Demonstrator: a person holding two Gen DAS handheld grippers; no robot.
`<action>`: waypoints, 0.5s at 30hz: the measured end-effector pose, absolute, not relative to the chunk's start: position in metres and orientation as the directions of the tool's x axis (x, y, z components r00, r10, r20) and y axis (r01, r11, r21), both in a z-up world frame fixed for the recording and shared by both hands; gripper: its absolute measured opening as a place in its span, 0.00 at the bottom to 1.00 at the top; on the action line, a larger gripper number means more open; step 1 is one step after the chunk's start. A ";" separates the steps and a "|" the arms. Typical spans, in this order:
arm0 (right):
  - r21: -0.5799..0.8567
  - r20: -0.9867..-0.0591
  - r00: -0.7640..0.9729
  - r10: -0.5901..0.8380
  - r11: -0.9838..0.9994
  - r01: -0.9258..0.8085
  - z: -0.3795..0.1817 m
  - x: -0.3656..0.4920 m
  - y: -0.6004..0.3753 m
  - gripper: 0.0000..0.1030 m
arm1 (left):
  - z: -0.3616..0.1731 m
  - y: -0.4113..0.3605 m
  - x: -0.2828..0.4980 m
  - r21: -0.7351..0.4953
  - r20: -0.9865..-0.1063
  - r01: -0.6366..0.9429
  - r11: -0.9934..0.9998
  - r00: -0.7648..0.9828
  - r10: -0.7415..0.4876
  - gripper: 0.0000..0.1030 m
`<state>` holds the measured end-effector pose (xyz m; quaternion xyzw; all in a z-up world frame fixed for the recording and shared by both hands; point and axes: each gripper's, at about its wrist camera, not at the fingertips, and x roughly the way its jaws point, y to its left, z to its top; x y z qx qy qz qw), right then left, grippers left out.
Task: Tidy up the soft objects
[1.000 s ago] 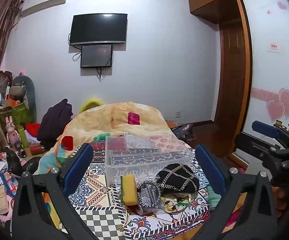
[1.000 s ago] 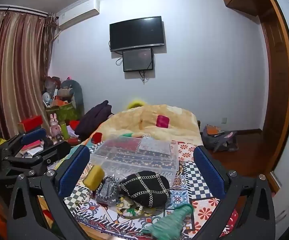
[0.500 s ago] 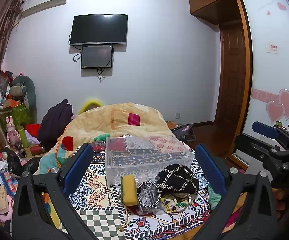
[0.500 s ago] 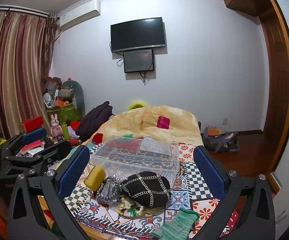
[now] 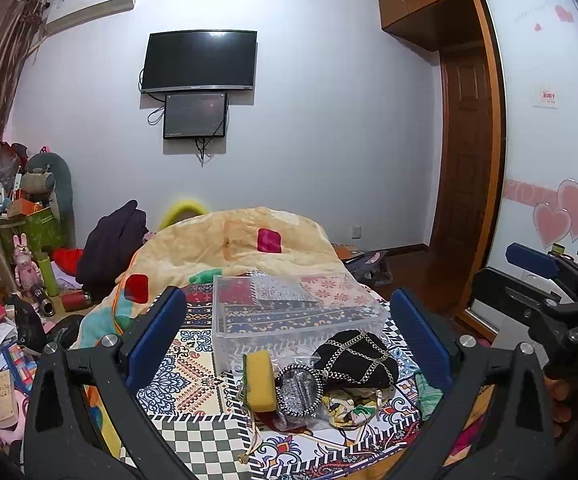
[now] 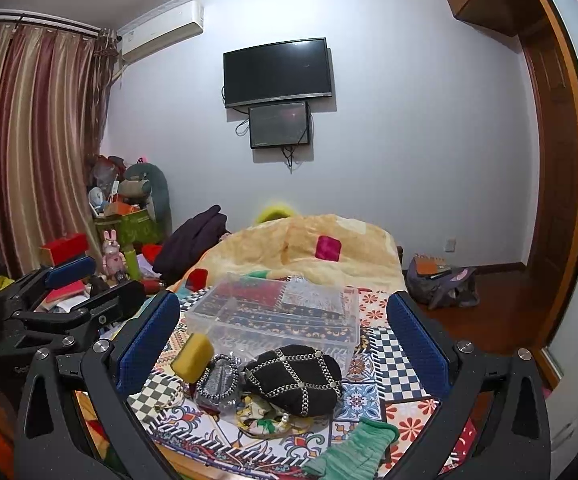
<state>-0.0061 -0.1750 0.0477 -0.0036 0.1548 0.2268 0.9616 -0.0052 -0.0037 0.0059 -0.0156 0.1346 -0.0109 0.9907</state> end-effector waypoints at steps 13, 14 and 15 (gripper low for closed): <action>0.073 -0.294 0.849 0.439 0.896 -0.438 0.047 -0.006 -0.177 1.00 | 0.006 -0.003 -0.007 -0.036 -0.262 0.021 0.999 0.965 -0.030 1.00; 0.074 -0.294 0.849 0.440 0.896 -0.438 0.048 -0.006 -0.177 1.00 | 0.006 -0.003 -0.007 -0.036 -0.262 0.021 0.999 0.965 -0.029 1.00; 0.074 -0.293 0.849 0.440 0.896 -0.438 0.048 -0.007 -0.176 1.00 | 0.006 -0.003 -0.007 -0.036 -0.262 0.021 0.999 0.965 -0.029 1.00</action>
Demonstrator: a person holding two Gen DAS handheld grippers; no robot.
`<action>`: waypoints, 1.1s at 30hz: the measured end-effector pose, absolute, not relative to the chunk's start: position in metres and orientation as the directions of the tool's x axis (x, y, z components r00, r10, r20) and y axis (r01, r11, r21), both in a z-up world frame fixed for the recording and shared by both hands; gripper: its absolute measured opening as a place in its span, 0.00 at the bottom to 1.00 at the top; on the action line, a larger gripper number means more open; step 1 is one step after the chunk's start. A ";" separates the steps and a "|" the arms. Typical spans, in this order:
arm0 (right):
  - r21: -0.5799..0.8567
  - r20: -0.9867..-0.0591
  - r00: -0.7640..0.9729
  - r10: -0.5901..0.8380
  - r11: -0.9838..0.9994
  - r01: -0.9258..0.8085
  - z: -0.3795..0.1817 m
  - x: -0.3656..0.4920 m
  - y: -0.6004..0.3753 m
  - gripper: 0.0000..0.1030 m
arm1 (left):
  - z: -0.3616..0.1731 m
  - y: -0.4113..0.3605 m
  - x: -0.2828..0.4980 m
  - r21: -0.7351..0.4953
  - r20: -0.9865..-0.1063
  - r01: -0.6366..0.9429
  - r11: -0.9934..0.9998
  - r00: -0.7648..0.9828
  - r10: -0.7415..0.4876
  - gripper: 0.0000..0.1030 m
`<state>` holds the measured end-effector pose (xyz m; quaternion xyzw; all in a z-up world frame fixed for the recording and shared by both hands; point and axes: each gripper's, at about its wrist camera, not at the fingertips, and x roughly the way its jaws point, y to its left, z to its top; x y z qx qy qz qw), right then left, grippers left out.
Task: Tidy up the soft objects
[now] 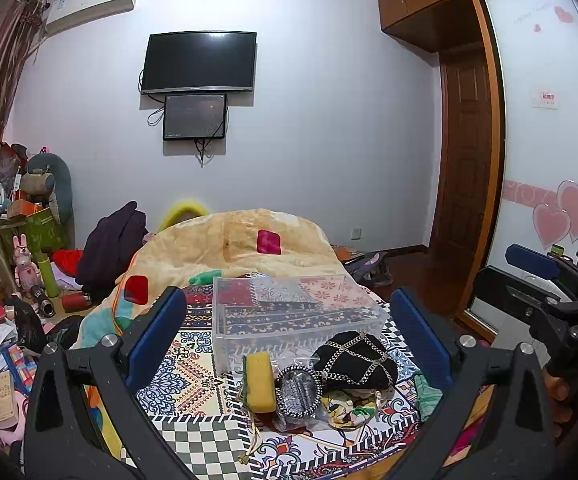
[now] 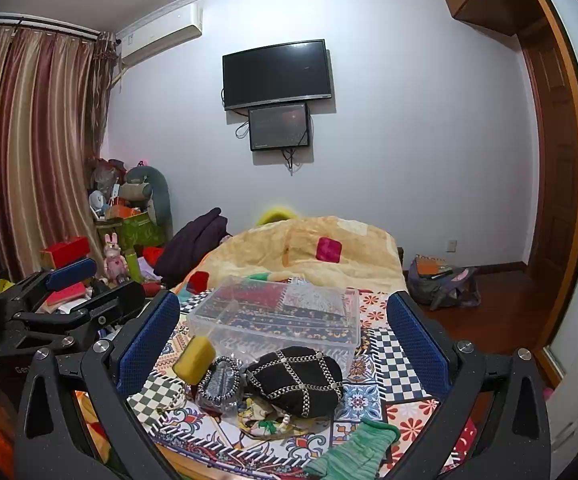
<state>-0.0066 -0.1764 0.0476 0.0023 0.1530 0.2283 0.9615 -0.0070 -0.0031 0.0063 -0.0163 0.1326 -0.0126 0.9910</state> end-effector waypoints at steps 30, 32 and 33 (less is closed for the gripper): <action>0.080 -0.287 0.850 0.441 0.896 -0.437 0.047 -0.009 -0.176 1.00 | 0.011 -0.005 -0.011 -0.030 -0.251 0.023 0.999 0.968 -0.029 1.00; 0.080 -0.287 0.851 0.439 0.896 -0.436 0.047 -0.009 -0.176 1.00 | 0.011 -0.005 -0.011 -0.030 -0.251 0.023 0.999 0.968 -0.030 1.00; 0.082 -0.287 0.851 0.439 0.897 -0.435 0.048 -0.009 -0.176 1.00 | 0.011 -0.005 -0.011 -0.030 -0.251 0.024 0.999 0.968 -0.030 1.00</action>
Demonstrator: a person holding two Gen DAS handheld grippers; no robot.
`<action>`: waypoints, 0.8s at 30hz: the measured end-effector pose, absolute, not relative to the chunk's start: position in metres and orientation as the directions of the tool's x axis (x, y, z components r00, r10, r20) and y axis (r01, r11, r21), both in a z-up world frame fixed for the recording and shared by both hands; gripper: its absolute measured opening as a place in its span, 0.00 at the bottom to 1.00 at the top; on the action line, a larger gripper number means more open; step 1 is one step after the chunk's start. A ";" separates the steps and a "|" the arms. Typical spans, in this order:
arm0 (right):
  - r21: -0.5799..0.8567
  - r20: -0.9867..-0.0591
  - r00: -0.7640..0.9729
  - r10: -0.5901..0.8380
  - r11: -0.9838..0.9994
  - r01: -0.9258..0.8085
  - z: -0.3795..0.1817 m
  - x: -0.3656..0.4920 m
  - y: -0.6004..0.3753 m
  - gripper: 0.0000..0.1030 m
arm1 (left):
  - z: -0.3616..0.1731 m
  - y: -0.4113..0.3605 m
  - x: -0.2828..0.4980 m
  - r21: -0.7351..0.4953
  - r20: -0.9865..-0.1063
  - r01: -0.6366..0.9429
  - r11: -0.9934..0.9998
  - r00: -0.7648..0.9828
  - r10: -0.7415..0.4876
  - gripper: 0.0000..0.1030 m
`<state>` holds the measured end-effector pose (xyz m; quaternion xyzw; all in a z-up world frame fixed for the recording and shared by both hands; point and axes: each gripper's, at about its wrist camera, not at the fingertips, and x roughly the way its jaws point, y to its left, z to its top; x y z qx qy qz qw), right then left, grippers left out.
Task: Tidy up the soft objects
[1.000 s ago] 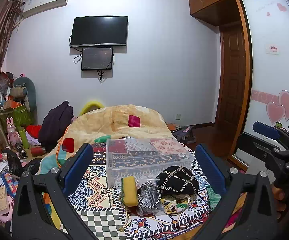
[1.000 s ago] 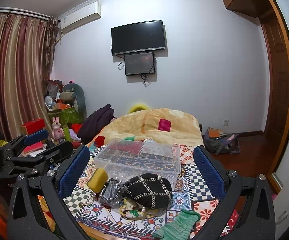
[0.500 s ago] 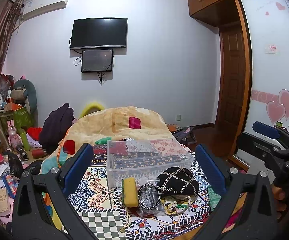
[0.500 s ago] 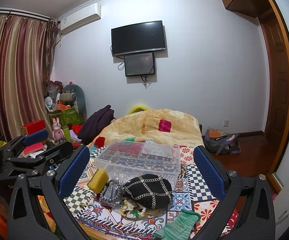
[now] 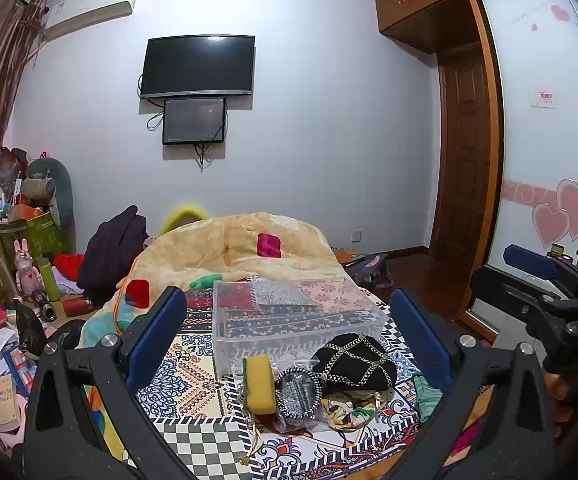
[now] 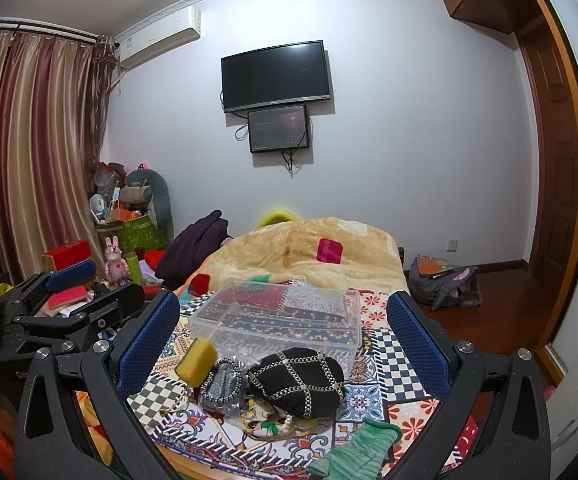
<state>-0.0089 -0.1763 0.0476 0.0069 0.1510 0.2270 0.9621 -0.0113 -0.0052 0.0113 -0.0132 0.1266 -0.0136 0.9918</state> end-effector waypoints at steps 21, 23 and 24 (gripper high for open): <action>0.094 -0.553 0.736 0.391 0.907 -0.411 -0.004 0.015 -0.192 0.86 | -0.064 0.017 0.035 -0.077 -0.516 0.028 0.997 0.854 -0.064 0.73; 0.104 -0.585 0.714 0.384 0.909 -0.404 -0.014 0.018 -0.197 0.84 | -0.073 0.021 0.041 -0.081 -0.541 0.004 0.997 0.840 -0.048 0.71; 0.113 -0.605 0.699 0.381 0.910 -0.398 -0.020 0.020 -0.200 0.83 | -0.077 0.022 0.044 -0.083 -0.550 -0.008 0.997 0.834 -0.039 0.69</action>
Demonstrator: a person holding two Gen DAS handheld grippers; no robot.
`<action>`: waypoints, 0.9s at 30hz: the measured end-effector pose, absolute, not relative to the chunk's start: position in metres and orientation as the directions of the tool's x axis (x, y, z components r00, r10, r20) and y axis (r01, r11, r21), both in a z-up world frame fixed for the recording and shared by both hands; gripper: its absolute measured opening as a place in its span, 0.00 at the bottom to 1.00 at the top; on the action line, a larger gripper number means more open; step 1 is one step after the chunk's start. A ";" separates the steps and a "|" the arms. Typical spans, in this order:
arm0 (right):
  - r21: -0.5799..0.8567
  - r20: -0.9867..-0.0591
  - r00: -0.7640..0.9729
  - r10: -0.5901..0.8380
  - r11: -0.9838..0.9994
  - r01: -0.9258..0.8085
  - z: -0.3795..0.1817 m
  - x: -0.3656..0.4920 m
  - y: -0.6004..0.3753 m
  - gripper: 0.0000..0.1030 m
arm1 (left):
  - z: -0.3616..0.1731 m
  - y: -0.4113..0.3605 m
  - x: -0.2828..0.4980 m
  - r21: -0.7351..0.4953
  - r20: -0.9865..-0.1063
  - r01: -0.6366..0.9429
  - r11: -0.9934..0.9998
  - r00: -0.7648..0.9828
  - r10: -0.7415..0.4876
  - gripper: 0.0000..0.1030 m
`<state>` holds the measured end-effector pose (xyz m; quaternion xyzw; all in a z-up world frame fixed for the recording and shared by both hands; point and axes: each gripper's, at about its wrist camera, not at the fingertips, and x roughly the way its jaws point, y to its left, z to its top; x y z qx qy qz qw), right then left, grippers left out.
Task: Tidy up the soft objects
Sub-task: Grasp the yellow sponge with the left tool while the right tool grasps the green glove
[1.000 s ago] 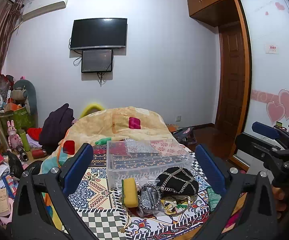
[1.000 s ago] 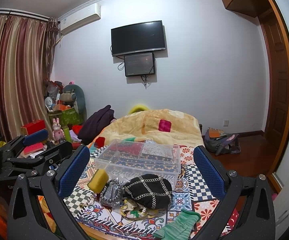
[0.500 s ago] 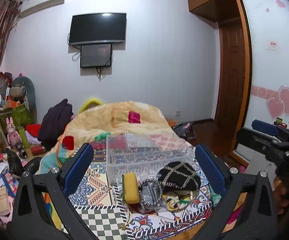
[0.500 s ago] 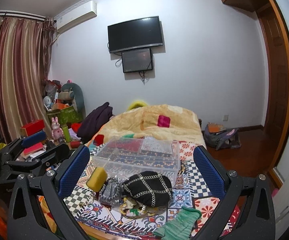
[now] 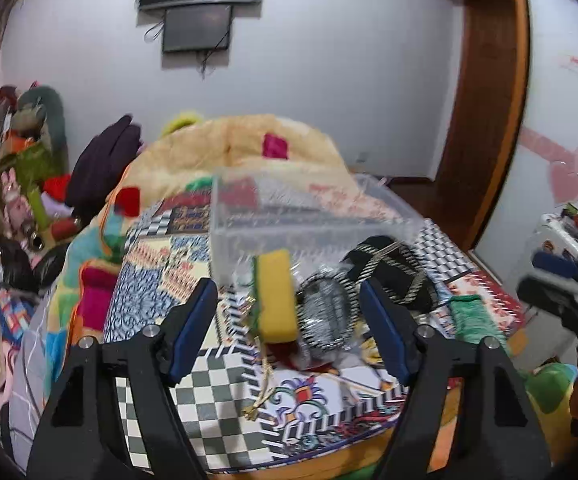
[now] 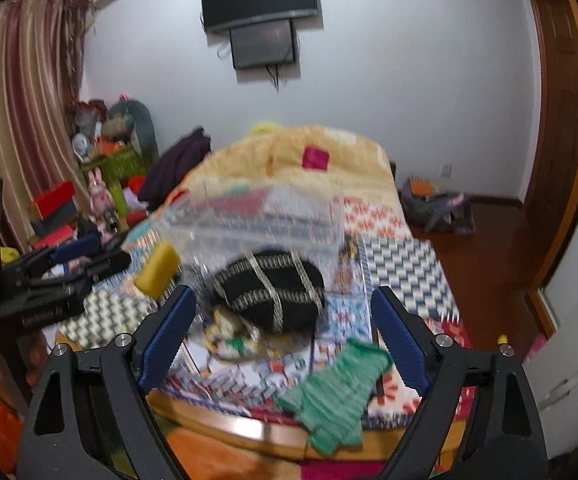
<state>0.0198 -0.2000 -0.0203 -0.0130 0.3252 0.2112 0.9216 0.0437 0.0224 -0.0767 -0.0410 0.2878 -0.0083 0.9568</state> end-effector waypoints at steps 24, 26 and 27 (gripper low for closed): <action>0.158 -0.794 0.524 0.309 0.936 -0.314 -0.099 0.037 -0.223 0.28 | -0.105 0.030 0.063 -0.151 -0.605 0.002 0.988 0.791 -0.095 0.26; 0.156 -0.788 0.533 0.308 0.937 -0.311 -0.098 0.038 -0.222 0.24 | -0.098 0.030 0.059 -0.148 -0.588 0.004 0.989 0.804 -0.091 0.26; 0.156 -0.786 0.536 0.309 0.938 -0.311 -0.096 0.040 -0.221 0.24 | -0.095 0.030 0.057 -0.147 -0.580 0.006 0.989 0.810 -0.091 0.26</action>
